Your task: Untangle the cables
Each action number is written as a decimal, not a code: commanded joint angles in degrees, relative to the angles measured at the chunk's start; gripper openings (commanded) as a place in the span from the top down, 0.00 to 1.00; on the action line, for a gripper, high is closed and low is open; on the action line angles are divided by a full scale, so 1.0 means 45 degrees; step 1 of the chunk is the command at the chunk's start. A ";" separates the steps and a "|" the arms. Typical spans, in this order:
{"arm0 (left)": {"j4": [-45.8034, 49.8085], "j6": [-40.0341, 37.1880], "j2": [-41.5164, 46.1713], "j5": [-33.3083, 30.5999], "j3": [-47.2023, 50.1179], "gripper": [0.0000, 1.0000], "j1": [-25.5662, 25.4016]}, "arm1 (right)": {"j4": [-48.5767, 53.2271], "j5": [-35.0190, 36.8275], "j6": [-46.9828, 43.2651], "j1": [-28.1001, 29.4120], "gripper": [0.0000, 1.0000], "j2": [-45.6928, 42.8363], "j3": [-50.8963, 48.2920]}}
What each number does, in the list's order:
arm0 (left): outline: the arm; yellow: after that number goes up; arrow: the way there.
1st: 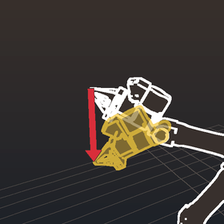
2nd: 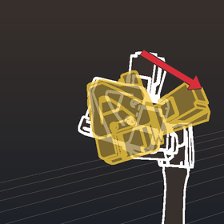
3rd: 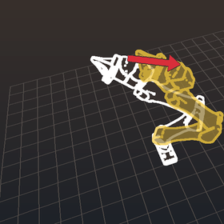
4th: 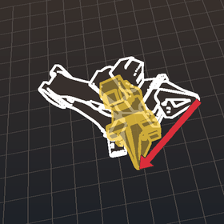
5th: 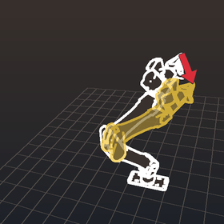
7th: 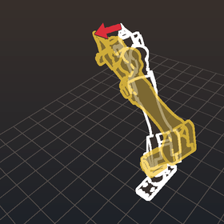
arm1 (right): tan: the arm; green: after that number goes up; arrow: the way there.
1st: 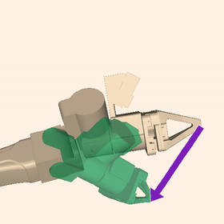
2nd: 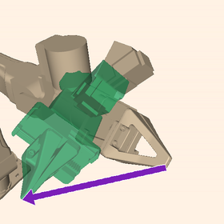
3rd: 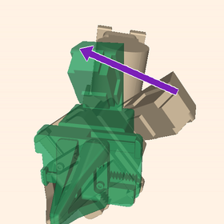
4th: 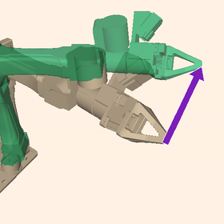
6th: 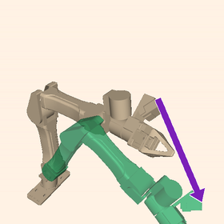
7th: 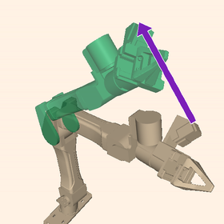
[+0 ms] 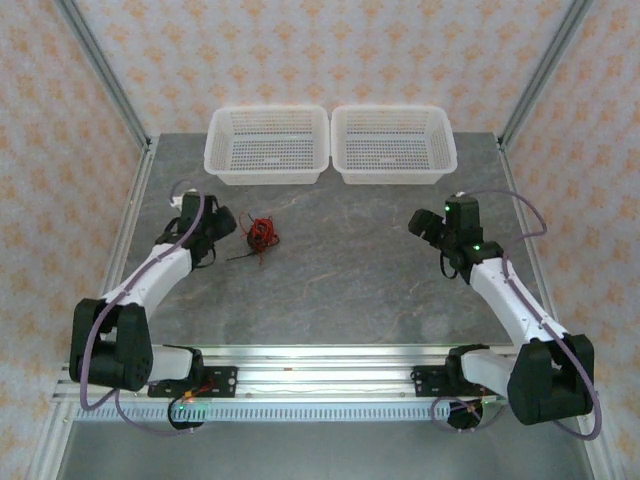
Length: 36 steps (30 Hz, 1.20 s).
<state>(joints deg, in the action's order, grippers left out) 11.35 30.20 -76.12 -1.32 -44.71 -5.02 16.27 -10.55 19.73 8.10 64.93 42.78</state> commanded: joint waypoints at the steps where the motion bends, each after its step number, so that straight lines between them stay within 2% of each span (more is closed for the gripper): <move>1: 0.0869 0.0201 -0.0096 0.0157 -0.0780 0.21 -0.1003 | 0.0730 -0.0343 0.0437 0.0348 0.16 -0.0196 0.0526; 8: 0.0680 0.0667 -0.0259 0.0118 -0.0559 0.21 -0.1916 | 0.0564 -0.0313 0.0778 0.1182 0.19 0.0049 0.0395; 20: -0.0570 0.0543 -0.2400 0.0618 -0.0625 0.23 -0.2204 | 0.0632 -0.0108 0.0959 0.1646 0.22 0.0345 0.0495; 26: -0.1329 0.0329 -0.3615 0.0241 -0.0899 0.29 -0.2210 | 0.0570 -0.0128 0.0976 0.1673 0.23 0.0494 0.0434; 31: -0.2331 0.0265 -0.4398 0.0338 -0.0953 0.43 -0.2203 | 0.0462 -0.0234 0.1072 0.1732 0.25 0.0515 0.0244; 34: -0.2845 0.0274 -0.4724 0.0534 -0.0852 0.63 -0.2206 | 0.0427 -0.0254 0.1124 0.1809 0.26 0.0441 0.0165; 36: -0.3119 0.0268 -0.4837 0.0712 -0.0774 0.81 -0.2206 | 0.0410 -0.0317 0.1161 0.1858 0.26 0.0368 0.0114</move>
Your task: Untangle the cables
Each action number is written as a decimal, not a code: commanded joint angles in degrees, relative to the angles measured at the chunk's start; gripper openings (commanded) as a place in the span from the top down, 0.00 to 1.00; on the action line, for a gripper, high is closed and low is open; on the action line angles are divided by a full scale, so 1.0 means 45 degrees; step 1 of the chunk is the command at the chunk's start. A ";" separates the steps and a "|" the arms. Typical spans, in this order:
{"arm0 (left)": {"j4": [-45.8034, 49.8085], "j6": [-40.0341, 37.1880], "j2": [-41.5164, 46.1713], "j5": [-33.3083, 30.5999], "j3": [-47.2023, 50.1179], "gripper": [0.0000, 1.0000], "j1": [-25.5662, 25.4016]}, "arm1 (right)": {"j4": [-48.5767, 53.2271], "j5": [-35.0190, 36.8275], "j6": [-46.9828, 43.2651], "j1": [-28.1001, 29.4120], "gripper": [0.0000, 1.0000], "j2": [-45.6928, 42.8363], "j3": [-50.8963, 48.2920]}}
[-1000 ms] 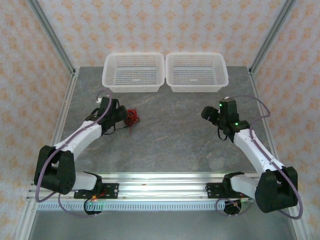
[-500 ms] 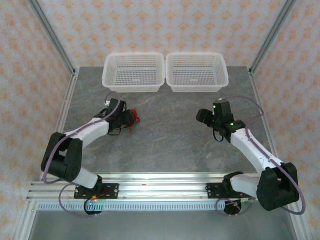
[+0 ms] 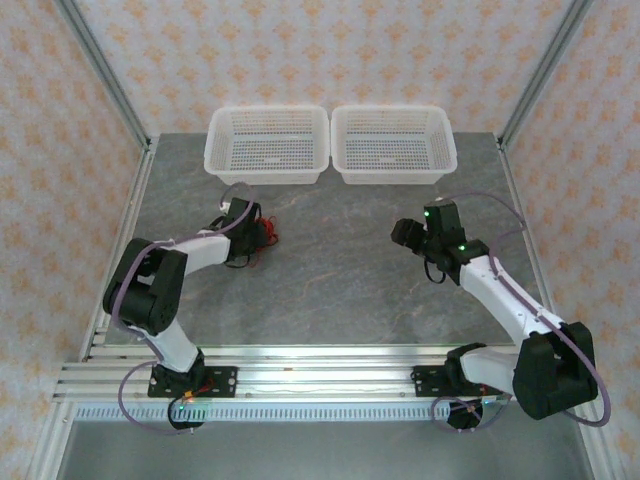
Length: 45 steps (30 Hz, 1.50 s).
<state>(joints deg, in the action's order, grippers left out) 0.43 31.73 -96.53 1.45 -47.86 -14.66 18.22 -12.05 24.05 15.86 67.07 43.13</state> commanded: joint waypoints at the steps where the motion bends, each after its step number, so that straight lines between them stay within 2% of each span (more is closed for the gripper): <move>1: -0.0800 -0.0061 -0.0306 0.0153 -0.0008 0.88 -0.0073 | -0.0037 -0.0032 0.0235 0.0160 0.26 -0.0156 0.0011; 3: -0.0967 -0.0058 -0.0188 0.0255 0.0150 1.00 -0.0083 | -0.0147 -0.0333 0.0269 0.0179 0.27 -0.0283 -0.0082; 8: -0.1249 -0.0208 0.0695 0.0813 0.0640 1.00 -0.0328 | -0.0890 -0.1611 0.0745 0.0429 0.27 -0.0697 -0.0422; 14: -0.1374 -0.0016 0.2132 0.1181 0.1055 1.00 -0.1519 | -0.1934 -0.1717 0.1981 0.2348 0.27 -0.0387 -0.0221; 21: -0.1702 0.1484 0.2624 0.0373 0.1443 1.00 -0.3233 | -0.3436 -0.0391 0.3564 0.5304 0.20 0.1308 0.0697; 25: -0.1833 0.2003 0.2388 -0.0246 0.1457 1.00 -0.4017 | -0.3970 0.0736 0.4375 0.6317 0.15 0.2278 0.1059; 35: -0.2090 0.2944 0.1303 -0.0675 0.1445 1.00 -0.4824 | -0.4752 0.1387 0.5036 0.6994 0.16 0.4168 0.1151; 45: -0.3571 0.2989 0.1415 0.0209 0.2262 1.00 -0.5003 | -0.4656 0.1471 0.4293 0.7003 0.23 0.6495 0.2328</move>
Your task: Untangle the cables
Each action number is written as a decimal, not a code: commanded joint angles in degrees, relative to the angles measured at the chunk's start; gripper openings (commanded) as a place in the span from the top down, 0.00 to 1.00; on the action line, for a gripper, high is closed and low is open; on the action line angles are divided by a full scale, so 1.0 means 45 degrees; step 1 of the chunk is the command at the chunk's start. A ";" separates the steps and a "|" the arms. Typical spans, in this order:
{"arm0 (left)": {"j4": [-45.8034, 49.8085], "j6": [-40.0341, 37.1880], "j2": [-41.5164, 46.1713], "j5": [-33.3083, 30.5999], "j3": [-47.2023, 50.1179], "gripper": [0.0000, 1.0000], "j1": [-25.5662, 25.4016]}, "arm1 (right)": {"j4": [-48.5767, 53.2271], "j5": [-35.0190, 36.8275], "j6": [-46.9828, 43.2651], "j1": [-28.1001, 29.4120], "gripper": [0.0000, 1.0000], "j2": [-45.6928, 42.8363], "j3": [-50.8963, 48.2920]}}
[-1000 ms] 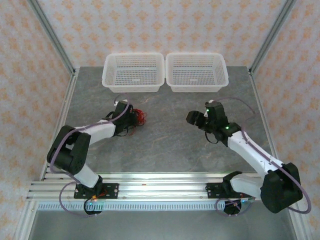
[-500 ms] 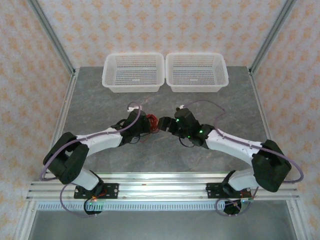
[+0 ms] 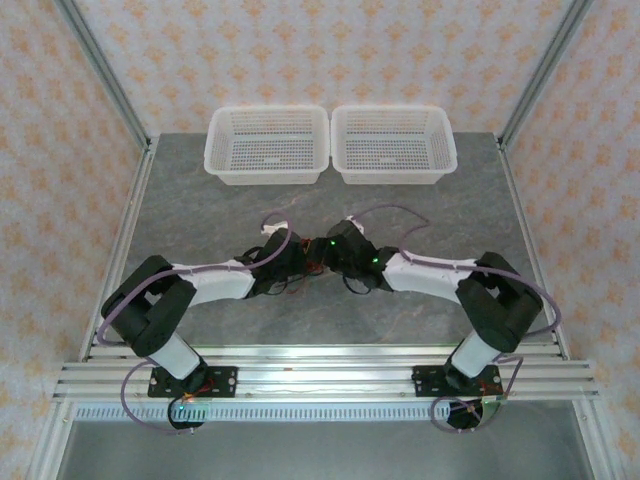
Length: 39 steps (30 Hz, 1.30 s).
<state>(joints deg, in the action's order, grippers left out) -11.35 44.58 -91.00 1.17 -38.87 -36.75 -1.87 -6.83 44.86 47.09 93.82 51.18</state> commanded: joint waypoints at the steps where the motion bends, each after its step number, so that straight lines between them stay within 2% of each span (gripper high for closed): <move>1: -0.1086 0.0133 0.0186 0.0370 0.0343 1.00 -0.0093 | -0.0212 0.0226 -0.0405 0.0062 0.24 0.0773 0.0663; 9: -0.2618 0.0384 0.0181 0.0961 0.1224 1.00 -0.0095 | -0.0544 -0.0619 -0.0556 -0.0071 0.38 0.2334 0.0987; 12: -0.3011 0.0406 0.0244 0.1066 0.1478 1.00 -0.0095 | -0.0763 -0.1022 -0.0571 -0.0187 0.48 0.2721 0.0924; 15: -0.3424 0.0426 0.0432 0.1193 0.1803 1.00 -0.0085 | -0.0941 -0.1287 -0.0660 -0.0341 0.62 0.2871 0.0772; 19: -0.3244 0.0095 0.1304 0.1009 0.2104 1.00 -0.0071 | -0.1678 -0.1867 -0.1128 -0.0816 0.90 0.2633 0.0024; 21: -0.2691 -0.0232 0.1971 0.0737 0.2081 0.90 -0.0060 | -0.2407 -0.2257 -0.1671 -0.1118 0.99 0.2263 -0.0617; 25: -0.0786 -0.0988 0.3335 -0.0028 0.1598 0.65 -0.0055 | -0.3432 -0.3070 -0.3928 -0.1576 1.00 0.1379 -0.1583; 28: 0.0690 -0.1410 0.3952 -0.0601 0.1053 0.54 -0.0050 | -0.4228 -0.3289 -0.5553 -0.1578 1.00 0.0449 -0.2377; 31: 0.1586 -0.1687 0.4203 -0.0736 0.0626 0.46 -0.0053 | -0.5418 -0.3328 -0.6590 -0.1578 1.00 -0.0712 -0.3385; 34: 0.1585 -0.1963 0.4202 -0.0051 0.0438 0.39 -0.0073 | -0.5874 -0.3210 -0.7534 -0.1578 1.00 -0.1465 -0.3889; 39: 0.0836 -0.3016 0.3796 0.1397 0.0326 0.38 -0.0390 | -0.5342 -0.3030 -0.9272 -0.1548 1.00 -0.2143 -0.3951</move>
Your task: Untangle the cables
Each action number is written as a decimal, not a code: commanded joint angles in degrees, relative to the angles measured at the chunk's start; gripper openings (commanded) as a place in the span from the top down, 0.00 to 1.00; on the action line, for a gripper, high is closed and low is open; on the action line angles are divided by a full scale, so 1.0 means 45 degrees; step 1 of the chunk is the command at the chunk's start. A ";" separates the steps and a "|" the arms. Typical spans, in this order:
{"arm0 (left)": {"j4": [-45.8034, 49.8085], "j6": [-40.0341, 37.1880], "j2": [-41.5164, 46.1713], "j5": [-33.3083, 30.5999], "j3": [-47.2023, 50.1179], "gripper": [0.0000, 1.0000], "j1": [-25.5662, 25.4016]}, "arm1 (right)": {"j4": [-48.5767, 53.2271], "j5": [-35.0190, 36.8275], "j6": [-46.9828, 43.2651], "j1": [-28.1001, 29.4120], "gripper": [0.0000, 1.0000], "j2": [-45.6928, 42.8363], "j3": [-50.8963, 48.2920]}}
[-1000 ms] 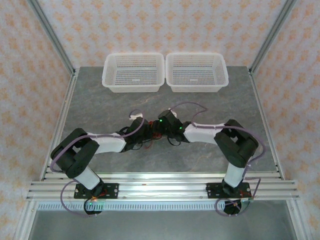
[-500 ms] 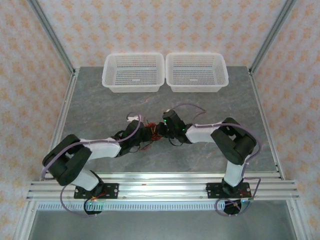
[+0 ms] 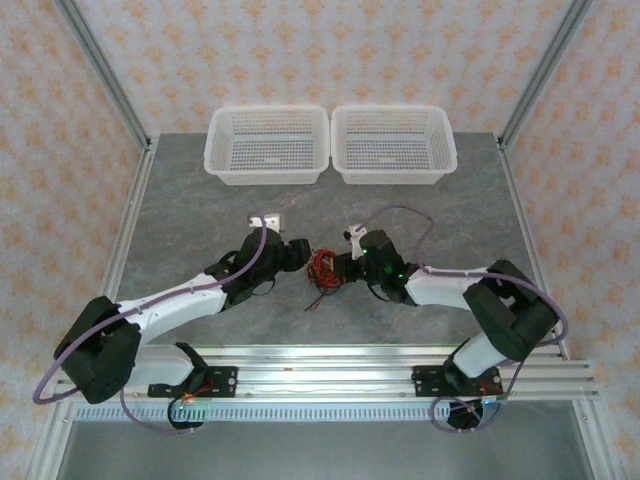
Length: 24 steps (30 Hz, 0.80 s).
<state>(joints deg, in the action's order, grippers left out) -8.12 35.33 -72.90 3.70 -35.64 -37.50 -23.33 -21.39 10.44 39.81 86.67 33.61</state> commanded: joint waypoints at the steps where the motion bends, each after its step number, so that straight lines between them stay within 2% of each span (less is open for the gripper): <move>1: 0.0040 -0.1194 -0.0345 0.0974 -0.0451 0.38 -0.0378 | -0.0412 0.0320 -0.1972 0.0070 1.00 -0.0693 -0.0009; 5: -0.0147 -0.2044 -0.0778 0.1266 -0.0744 0.38 -0.1108 | 0.0526 0.0709 -0.3201 0.0059 1.00 -0.0864 0.0407; 9: -0.0130 -0.2450 -0.1333 0.0939 -0.1057 0.38 -0.1677 | 0.1396 0.1047 -0.3916 0.0059 1.00 -0.0823 0.0923; 16: -0.0107 -0.2561 -0.2044 0.0032 -0.1122 0.39 -0.1704 | 0.1879 0.0805 -0.4231 0.0059 1.00 -0.1221 0.1116; 24: -0.0793 -0.2943 -0.2946 -0.0149 -0.1269 0.41 -0.1675 | 0.2233 -0.0046 -0.4342 0.0060 1.00 -0.1715 0.1199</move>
<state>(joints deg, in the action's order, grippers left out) -8.84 23.90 -84.88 5.02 -39.46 -45.17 -13.50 -19.51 -8.01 39.81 81.21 36.88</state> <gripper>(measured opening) 0.591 0.069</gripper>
